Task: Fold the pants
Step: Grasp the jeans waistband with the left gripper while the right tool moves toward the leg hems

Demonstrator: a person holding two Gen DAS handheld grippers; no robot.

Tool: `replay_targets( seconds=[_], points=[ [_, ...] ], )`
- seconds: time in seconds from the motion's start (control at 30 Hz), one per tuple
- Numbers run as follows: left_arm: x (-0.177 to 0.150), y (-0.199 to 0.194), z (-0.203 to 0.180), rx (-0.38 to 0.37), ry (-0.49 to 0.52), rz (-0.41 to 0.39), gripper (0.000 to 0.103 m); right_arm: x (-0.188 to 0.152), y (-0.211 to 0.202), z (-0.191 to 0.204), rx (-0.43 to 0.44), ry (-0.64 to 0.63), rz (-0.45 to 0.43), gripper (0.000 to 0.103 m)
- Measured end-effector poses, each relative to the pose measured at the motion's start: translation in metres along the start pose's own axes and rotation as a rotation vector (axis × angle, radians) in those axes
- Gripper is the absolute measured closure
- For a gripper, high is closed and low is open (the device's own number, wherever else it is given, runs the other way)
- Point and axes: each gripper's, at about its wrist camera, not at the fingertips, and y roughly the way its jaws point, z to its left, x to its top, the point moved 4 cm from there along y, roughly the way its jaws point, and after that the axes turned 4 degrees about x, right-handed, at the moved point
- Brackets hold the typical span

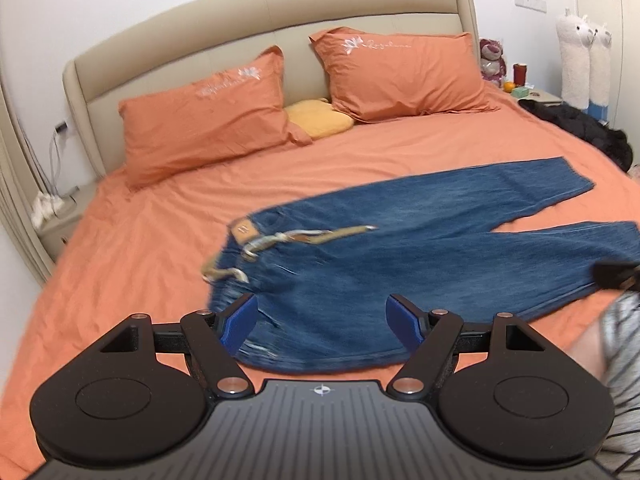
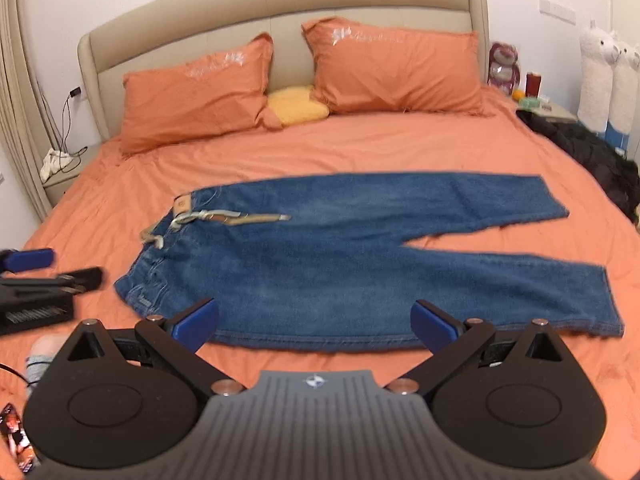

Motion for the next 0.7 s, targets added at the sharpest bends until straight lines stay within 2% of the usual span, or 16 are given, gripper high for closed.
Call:
replay_targets(
  seconds=[0.1, 0.2, 0.4, 0.47, 0.53, 0.6, 0.7],
  points=[
    [0.006, 0.011, 0.017, 0.009, 0.056, -0.013, 0.021, 0.008, 0.006, -0.026, -0.039, -0.036, -0.038, 0.005],
    [0.010, 0.026, 0.032, 0.008, 0.167, -0.029, 0.021, 0.018, 0.015, -0.059, -0.073, -0.051, -0.052, 0.005],
    [-0.001, 0.065, 0.053, -0.128, 0.419, 0.009, 0.021, 0.035, 0.040, -0.139, -0.099, -0.041, -0.026, 0.006],
    [-0.012, 0.083, 0.051, -0.150, 0.555, 0.046, 0.021, 0.037, 0.050, -0.164, -0.120, -0.077, -0.030, 0.011],
    [-0.024, 0.109, 0.048, -0.121, 0.682, 0.094, 0.021, 0.037, 0.063, -0.189, -0.175, -0.117, -0.006, 0.019],
    [-0.031, 0.137, 0.052, -0.125, 0.690, 0.169, 0.021, 0.037, 0.077, -0.218, -0.221, -0.110, 0.028, 0.027],
    [-0.028, 0.179, 0.070, -0.187, 0.568, 0.252, 0.021, 0.031, 0.097, -0.261, -0.260, -0.022, 0.077, 0.035]
  ],
)
